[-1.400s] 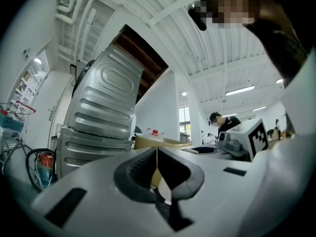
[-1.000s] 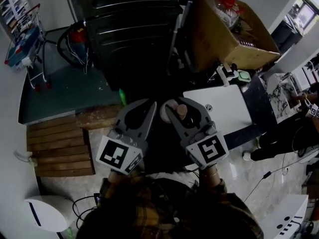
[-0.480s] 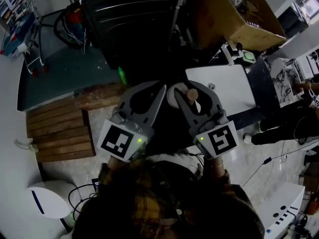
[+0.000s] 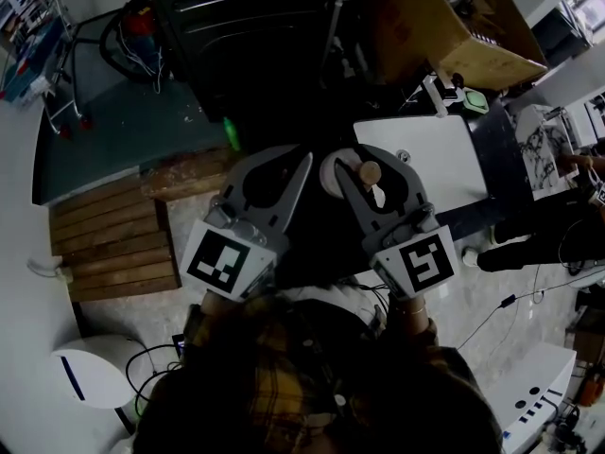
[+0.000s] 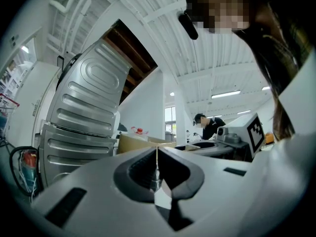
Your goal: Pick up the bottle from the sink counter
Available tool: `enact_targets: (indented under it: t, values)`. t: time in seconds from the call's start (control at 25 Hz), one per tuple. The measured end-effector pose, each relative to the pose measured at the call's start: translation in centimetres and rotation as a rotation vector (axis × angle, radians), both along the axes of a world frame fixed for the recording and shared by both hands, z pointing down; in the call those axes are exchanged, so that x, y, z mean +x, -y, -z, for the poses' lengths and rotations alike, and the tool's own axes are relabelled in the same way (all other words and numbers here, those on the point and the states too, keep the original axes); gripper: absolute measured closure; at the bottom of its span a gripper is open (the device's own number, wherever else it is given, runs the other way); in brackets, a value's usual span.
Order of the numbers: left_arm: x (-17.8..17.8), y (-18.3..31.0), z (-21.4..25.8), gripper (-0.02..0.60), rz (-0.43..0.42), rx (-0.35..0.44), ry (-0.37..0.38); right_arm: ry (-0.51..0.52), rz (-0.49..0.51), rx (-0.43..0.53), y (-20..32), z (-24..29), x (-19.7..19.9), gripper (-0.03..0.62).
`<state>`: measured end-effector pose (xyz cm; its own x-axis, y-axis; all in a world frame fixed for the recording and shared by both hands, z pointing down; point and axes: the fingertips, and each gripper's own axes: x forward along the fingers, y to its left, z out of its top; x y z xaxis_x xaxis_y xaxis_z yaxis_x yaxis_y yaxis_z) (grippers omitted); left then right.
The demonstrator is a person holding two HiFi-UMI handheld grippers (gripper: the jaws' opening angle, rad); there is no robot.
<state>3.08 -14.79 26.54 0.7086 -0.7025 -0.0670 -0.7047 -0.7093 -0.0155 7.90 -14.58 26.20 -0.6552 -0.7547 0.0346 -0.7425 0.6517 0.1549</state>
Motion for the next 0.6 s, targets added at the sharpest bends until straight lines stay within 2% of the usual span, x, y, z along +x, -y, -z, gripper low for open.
enact_targets:
  t: [0.24,0.6]
  values:
    - [0.17,0.08,0.47,0.558,0.0,-0.018,-0.025,-0.011,0.01,0.004,-0.02,0.19,-0.13,0.47]
    - [0.05,0.23,-0.02,0.558,0.014,-0.038,-0.019,-0.011,0.009,0.005,0.06,0.31,-0.16,0.47]
